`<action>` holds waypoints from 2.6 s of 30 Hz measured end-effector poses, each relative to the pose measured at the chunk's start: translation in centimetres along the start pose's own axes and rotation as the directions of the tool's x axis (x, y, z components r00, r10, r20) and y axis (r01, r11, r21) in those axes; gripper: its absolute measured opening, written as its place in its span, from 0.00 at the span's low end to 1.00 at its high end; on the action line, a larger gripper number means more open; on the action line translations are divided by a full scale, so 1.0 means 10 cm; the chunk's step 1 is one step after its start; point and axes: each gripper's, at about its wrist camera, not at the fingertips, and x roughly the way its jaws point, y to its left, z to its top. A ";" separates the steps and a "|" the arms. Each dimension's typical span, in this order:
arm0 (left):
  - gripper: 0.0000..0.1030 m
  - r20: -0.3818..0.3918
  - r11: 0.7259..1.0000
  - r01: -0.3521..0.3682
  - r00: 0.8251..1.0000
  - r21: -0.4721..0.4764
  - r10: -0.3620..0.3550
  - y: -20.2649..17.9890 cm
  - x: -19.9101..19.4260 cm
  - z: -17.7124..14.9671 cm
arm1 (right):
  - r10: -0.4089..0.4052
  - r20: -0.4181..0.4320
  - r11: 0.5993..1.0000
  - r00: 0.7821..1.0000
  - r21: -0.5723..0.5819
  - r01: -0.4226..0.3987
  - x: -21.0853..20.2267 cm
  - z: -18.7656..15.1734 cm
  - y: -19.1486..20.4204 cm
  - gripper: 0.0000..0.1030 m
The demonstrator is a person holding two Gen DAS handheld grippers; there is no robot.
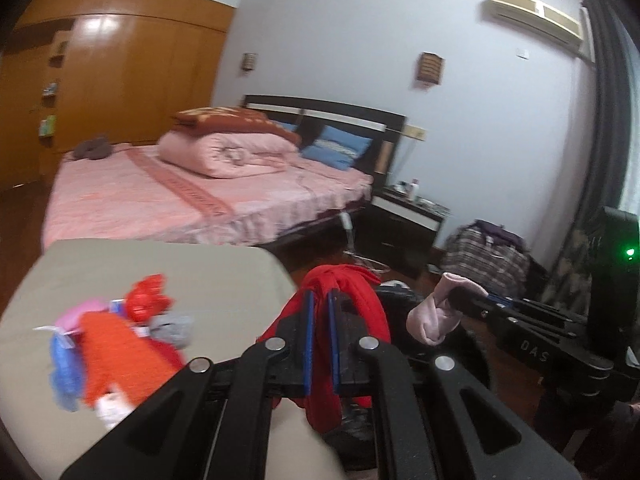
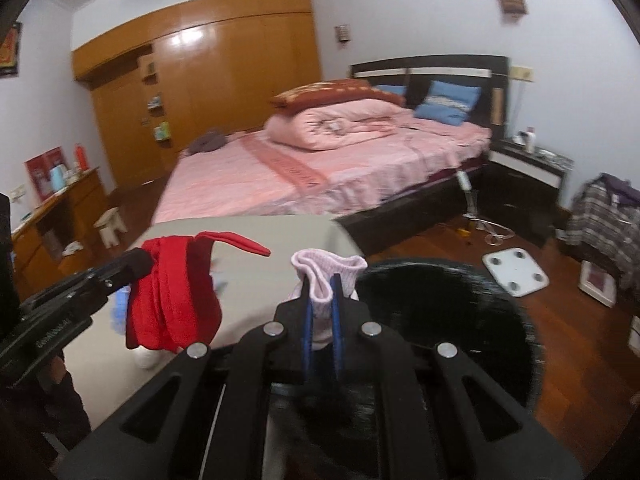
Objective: Collect trash
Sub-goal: 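Open the right tool over the bin while the left tool releases the red glove, then grasp the orange foam mesh sleeve with the right tool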
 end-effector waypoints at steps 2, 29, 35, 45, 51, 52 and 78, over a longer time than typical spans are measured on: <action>0.06 -0.009 0.999 0.041 0.999 0.011 -0.041 -0.16 0.14 0.02 | -0.038 -0.001 0.999 0.999 0.012 0.038 -0.03 -0.05 -0.18 0.07; 0.75 -0.080 0.989 -0.147 0.986 0.008 0.147 0.30 0.32 -0.20 | -0.171 -0.015 0.983 0.985 0.065 0.171 0.10 -0.33 -0.40 0.93; 0.77 -0.064 0.946 -0.322 0.944 0.032 0.323 0.77 -0.06 -0.31 | -0.058 -0.022 0.997 0.998 0.047 0.059 0.33 -0.30 0.11 0.93; 0.77 -0.091 0.872 -0.490 0.869 -0.014 0.487 1.55 -0.41 -0.53 | 0.103 -0.049 0.994 0.993 -0.031 -0.105 0.75 -0.22 1.00 0.93; 0.77 -0.109 0.844 -0.535 0.842 -0.036 0.529 1.85 -0.51 -0.63 | 0.172 -0.074 0.982 0.982 -0.063 -0.176 0.98 -0.22 1.39 0.92; 0.77 -0.109 0.840 -0.541 0.838 -0.037 0.535 1.91 -0.52 -0.64 | 0.182 -0.081 0.980 0.980 -0.067 -0.187 1.03 -0.22 1.46 0.91; 0.76 -0.135 0.801 -0.589 0.807 -0.104 0.576 2.39 -0.63 -0.84 | 0.359 -0.298 0.899 0.884 -0.145 -0.414 1.70 -0.45 2.42 0.34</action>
